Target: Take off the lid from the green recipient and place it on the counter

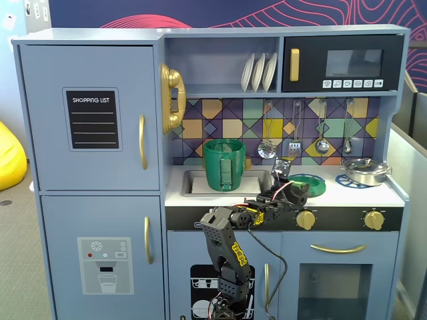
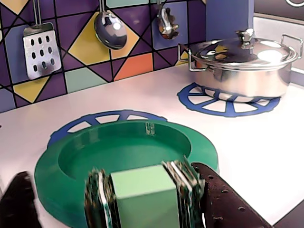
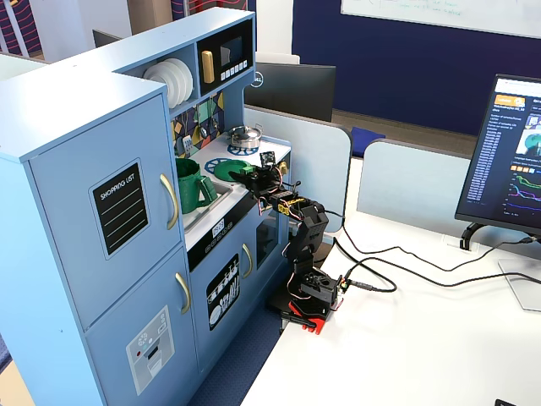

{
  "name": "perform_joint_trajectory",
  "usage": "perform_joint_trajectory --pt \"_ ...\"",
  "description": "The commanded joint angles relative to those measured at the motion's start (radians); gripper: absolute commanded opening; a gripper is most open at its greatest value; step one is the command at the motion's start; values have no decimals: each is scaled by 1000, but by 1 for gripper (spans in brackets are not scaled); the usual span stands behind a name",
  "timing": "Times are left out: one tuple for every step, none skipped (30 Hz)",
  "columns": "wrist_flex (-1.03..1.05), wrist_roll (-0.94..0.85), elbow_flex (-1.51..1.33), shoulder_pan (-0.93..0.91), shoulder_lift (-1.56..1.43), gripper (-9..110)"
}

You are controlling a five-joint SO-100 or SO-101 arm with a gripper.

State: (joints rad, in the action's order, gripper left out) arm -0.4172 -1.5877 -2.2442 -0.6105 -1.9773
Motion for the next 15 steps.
perform_joint_trajectory --pt "196 8 144 -5 -146 41" --pt "295 2 175 2 -186 40" --pt "402 -6 212 6 -224 40" --pt "502 -12 249 17 -259 40" --pt "609 -17 284 29 -293 40" --pt "726 -18 316 43 -330 40" --pt "851 -28 345 58 -367 41" --pt "971 -48 365 77 -402 41" --pt "1077 -63 368 95 -446 41" --pt "1172 -77 359 114 -491 41" --pt "1252 -86 342 135 -532 41" --pt "1328 -97 319 155 -572 41" --pt "1397 -104 288 179 -617 41" --pt "1456 -97 249 210 -667 39" --pt "1502 -91 202 239 -721 37"
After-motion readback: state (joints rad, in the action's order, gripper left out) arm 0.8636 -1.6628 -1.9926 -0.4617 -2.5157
